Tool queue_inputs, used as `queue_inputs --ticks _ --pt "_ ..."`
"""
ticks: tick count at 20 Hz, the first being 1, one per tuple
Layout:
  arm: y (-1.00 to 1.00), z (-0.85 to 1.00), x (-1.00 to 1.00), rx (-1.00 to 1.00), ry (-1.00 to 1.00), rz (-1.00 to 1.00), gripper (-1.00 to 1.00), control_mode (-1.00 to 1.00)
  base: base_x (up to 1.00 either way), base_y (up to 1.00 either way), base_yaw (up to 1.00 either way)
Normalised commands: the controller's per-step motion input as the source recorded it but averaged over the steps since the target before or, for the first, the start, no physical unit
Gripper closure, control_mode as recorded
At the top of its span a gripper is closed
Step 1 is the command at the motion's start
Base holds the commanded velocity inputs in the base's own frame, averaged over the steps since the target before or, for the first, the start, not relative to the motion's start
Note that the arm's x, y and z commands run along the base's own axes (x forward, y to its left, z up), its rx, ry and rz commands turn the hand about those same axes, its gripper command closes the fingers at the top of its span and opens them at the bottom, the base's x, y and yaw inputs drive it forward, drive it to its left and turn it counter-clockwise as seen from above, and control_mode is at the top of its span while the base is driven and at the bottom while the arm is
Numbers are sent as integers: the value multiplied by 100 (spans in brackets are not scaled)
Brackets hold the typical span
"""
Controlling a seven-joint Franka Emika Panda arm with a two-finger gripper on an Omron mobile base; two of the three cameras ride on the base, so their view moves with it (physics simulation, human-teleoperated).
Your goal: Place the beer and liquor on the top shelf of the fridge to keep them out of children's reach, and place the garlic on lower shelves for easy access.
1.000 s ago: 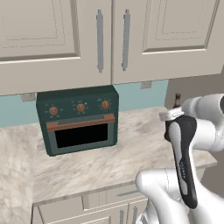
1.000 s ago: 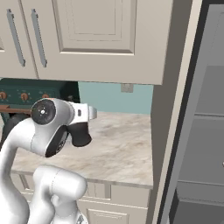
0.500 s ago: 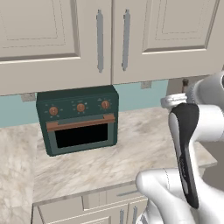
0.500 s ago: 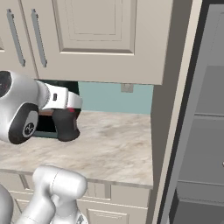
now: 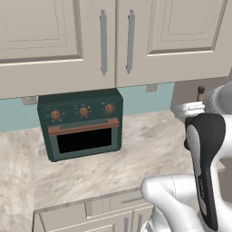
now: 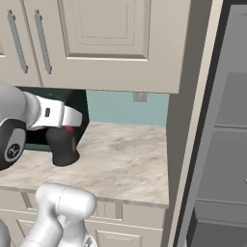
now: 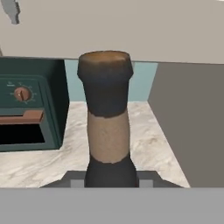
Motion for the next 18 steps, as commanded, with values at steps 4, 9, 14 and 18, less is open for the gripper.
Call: queue_inputs --ticks 4,9,14,18 --pt "9 0 -7 0 0 0 100 100 -21 10 0" --pt "0 0 0 0 0 0 100 100 -88 5 0" --pt "0 0 0 0 0 0 100 100 -78 -13 -18" --pt "0 0 0 0 0 0 100 100 -25 -44 -35"
